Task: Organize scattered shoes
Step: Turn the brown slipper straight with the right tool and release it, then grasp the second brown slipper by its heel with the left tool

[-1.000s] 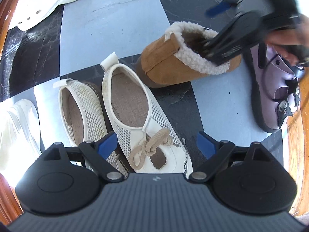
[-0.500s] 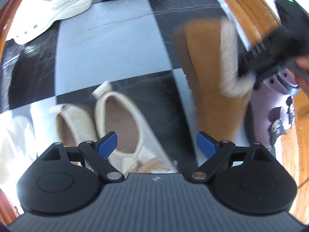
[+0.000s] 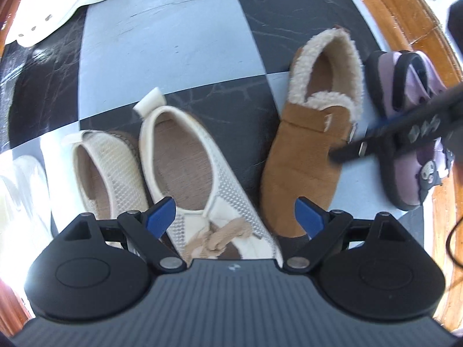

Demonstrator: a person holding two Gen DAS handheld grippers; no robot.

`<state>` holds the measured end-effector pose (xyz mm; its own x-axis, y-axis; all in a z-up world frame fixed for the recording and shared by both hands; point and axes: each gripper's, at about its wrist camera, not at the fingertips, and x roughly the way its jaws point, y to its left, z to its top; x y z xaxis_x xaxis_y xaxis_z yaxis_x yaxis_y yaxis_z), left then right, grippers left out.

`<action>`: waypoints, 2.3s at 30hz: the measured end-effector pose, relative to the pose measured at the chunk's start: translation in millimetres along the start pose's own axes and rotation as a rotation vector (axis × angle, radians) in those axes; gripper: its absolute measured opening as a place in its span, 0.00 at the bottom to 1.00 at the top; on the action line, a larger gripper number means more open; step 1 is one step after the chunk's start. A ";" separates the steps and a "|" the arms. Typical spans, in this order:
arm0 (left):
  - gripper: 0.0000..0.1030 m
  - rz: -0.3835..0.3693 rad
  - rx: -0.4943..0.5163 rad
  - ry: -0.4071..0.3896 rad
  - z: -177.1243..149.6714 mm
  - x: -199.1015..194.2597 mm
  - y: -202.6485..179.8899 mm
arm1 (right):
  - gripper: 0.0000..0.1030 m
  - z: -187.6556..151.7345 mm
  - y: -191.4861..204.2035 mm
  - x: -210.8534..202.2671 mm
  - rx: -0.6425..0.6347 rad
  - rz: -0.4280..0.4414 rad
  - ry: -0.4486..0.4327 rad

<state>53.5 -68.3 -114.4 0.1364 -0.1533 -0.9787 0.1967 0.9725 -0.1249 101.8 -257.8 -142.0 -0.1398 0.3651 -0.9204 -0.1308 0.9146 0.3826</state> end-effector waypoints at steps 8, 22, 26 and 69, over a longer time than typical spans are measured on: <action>0.87 0.008 0.033 -0.005 0.3 2.7 -5.1 | 0.85 2.4 22.5 19.7 -0.277 -0.147 -0.031; 0.87 0.004 0.032 -0.007 4.0 -0.7 -3.4 | 0.93 1.3 80.3 -51.8 -0.363 -0.122 -0.202; 0.87 -0.042 -0.031 0.023 5.8 -1.1 5.4 | 0.93 13.7 98.1 -4.6 -0.508 -0.210 -0.189; 0.92 0.271 -0.212 -0.452 390.1 87.9 1.2 | 0.92 85.0 -80.7 -170.5 0.121 0.180 -0.699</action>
<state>444.5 -149.1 -137.0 0.5662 0.0926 -0.8191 -0.0961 0.9943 0.0460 219.7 -379.1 -22.7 0.5155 0.5000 -0.6959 -0.0499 0.8283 0.5581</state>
